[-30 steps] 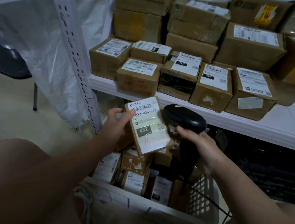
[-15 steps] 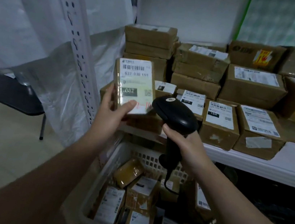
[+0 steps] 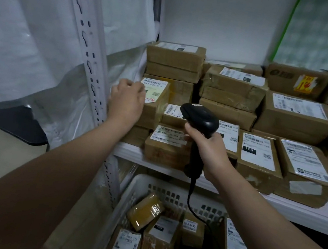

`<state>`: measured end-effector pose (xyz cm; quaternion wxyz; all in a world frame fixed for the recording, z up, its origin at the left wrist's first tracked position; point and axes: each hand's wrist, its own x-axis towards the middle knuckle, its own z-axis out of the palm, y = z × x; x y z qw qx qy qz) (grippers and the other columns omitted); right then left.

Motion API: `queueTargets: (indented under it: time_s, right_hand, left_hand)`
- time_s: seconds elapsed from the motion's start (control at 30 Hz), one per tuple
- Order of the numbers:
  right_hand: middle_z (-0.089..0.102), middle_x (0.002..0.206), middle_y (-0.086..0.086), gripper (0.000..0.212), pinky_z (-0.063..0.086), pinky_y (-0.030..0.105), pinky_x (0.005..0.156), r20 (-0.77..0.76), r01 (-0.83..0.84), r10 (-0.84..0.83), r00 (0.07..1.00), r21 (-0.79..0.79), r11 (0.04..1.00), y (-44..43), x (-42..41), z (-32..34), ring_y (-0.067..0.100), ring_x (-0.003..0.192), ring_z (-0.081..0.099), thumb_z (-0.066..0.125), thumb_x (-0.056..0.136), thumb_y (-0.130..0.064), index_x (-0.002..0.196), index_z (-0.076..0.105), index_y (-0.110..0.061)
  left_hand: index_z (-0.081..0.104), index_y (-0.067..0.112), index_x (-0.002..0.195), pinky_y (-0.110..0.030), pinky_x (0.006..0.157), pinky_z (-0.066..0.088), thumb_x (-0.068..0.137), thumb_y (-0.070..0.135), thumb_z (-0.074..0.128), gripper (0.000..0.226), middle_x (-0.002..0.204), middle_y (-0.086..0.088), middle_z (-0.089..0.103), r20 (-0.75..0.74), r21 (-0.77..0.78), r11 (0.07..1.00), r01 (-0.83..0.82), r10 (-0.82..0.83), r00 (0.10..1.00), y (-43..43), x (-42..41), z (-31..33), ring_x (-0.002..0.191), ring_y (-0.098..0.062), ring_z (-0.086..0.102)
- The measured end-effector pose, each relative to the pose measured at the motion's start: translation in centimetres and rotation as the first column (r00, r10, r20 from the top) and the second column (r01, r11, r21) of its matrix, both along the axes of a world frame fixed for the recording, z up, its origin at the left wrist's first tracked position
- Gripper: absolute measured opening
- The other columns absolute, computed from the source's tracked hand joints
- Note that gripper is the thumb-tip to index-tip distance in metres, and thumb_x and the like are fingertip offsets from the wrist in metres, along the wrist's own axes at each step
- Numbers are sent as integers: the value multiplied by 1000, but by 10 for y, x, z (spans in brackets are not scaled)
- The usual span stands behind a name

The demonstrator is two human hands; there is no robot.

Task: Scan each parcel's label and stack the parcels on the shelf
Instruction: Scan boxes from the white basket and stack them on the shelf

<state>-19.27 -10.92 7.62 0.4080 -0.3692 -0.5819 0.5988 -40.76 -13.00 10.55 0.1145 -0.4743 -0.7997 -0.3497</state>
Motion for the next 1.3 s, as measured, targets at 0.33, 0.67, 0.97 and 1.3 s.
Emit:
queueTargets:
  time_s: [0.33,0.67,0.97,1.3]
  right_hand:
    - [72,96,10,21,55,38,86,20,5,-5,1000,-5,1000,5,-8,-8,22,88,68,71,86,-26,103,69,-13]
    - [71,81,6,20,57,31,65,218,-189,174,960,47,981,-24,27,-5,23,67,67,69,87,-25,103,66,-12]
    - [67,80,15,9,52,29,55,460,-164,255,851,-229,960,-77,82,-91,14,52,62,70,87,-18,91,67,-12]
    - [60,62,10,15,46,21,42,515,73,150,844,-388,919,-73,87,-160,15,40,54,67,90,-16,81,62,-5]
  left_hand:
    - [48,17,125,-45,103,35,83,49,62,54,133,-11,42,-135,-84,994,66,-77,988,13,-11,-6,125,-32,35]
    - [43,17,137,-45,119,2,89,54,54,61,153,-6,28,-180,-36,966,254,-257,950,-16,9,-30,146,-25,9]
    - [61,8,103,-29,80,41,83,42,49,41,100,-9,58,-4,-160,901,403,-409,913,-118,72,-203,91,-24,55]
    - [32,22,140,-45,102,40,78,69,57,82,145,-13,30,279,-687,644,336,-194,941,-114,108,-290,129,-31,36]
